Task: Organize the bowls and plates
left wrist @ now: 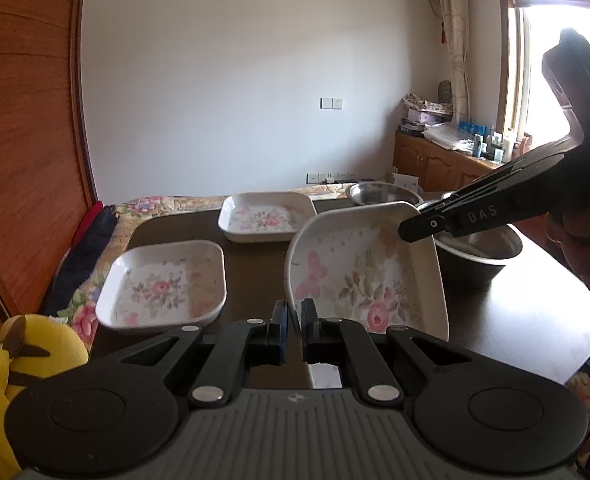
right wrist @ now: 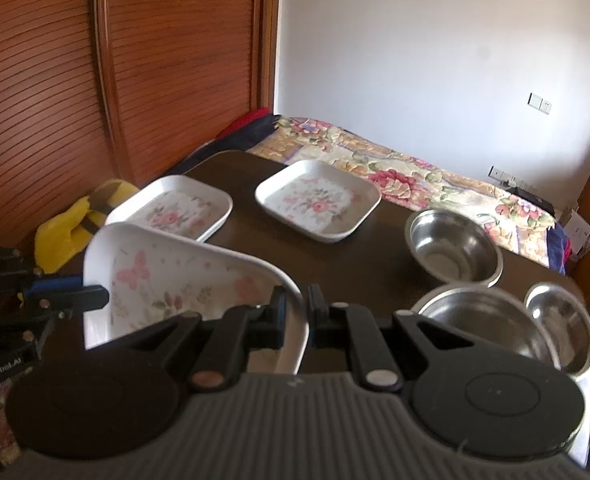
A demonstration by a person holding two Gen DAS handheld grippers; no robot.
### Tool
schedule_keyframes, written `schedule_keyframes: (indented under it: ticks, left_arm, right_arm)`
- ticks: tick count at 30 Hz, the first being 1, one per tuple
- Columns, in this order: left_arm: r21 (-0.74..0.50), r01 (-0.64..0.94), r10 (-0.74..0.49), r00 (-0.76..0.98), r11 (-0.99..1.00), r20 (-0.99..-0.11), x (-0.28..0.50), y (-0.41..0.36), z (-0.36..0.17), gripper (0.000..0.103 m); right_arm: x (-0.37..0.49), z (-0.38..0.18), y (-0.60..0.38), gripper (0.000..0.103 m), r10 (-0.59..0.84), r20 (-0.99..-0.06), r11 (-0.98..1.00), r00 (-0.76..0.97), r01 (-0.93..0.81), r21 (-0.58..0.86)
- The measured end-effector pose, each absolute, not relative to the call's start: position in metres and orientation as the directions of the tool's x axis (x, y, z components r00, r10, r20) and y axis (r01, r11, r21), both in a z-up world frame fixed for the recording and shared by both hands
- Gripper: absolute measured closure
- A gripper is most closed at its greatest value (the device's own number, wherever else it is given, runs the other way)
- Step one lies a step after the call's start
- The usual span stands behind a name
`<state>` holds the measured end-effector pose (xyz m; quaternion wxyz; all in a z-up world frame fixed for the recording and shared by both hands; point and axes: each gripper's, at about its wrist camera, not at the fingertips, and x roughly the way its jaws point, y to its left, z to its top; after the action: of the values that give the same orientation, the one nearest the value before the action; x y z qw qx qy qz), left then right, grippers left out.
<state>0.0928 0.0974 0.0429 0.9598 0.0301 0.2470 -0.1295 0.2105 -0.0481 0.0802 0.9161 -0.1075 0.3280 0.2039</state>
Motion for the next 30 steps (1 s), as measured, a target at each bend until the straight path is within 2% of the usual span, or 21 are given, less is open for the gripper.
schedule_keyframes:
  ticks: [19,30]
  left_arm:
    - [-0.031,0.238,-0.213,0.794,0.971,-0.570,0.145,0.097,-0.005,0.065]
    - [-0.019,0.233,-0.199,0.778,0.972,-0.595,0.146,0.094,-0.022,0.063]
  right_arm:
    - [0.219,0.030,-0.042,0.091,0.297,-0.694,0.894,0.656,-0.447,-0.040]
    - [0.219,0.005,-0.046,0.091,0.282,-0.720,0.899,0.634,-0.437,-0.033]
